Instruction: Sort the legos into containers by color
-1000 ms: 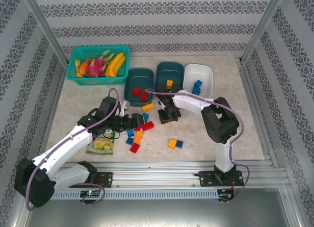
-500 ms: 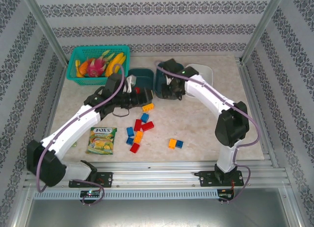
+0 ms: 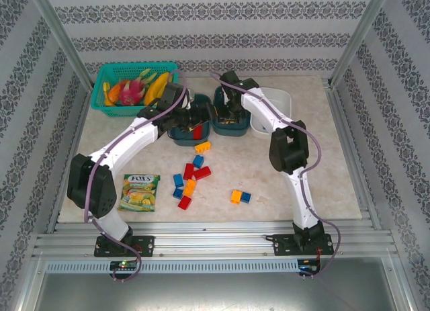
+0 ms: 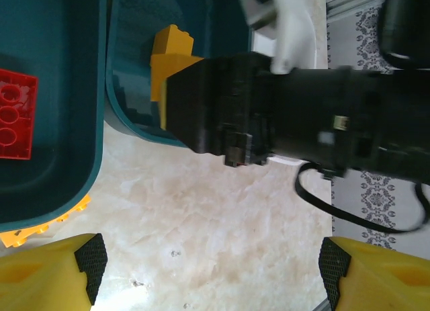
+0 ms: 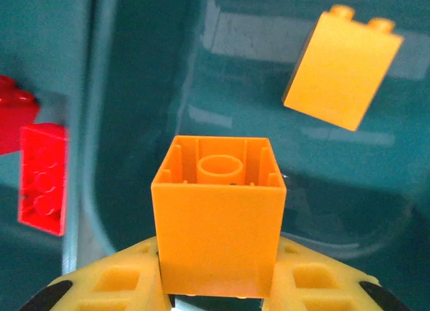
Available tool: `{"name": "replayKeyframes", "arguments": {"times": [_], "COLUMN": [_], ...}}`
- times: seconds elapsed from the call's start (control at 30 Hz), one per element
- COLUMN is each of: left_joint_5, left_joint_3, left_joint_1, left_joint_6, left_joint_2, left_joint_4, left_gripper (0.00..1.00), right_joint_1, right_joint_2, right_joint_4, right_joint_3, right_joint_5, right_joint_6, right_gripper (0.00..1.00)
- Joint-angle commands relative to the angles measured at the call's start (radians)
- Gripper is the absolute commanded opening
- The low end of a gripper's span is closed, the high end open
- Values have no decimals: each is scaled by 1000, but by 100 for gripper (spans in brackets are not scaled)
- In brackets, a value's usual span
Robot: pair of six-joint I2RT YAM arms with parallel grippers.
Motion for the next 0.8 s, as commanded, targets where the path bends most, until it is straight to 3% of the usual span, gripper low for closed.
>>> {"name": "replayKeyframes", "arguments": {"times": [0.0, 0.1, 0.23, 0.4, 0.6, 0.77], "left_joint_5": [11, 9, 7, 8, 67, 140], "left_joint_3": [29, 32, 28, 8, -28, -128], "left_joint_1": [8, 7, 8, 8, 4, -30], "left_joint_6": [-25, -24, -13, -6, 73, 230], "left_joint_2": [10, 9, 1, -19, -79, -185], "left_joint_4": [29, 25, 9, 3, -43, -141], "left_gripper": [84, 84, 84, 84, 84, 84], "right_joint_1": [-27, -31, -41, -38, -3, 61], "right_joint_2": [55, 99, 118, 66, -186, -518], "right_joint_4": [-43, -45, -45, -43, -27, 21], "right_joint_3": [63, 93, 106, 106, -6, -410], "right_joint_5": [-105, -117, -112, -78, 75, 194], "right_joint_6": [-2, -1, 9, 0, 40, 245], "right_gripper": [30, 33, 47, 56, 56, 56]}}
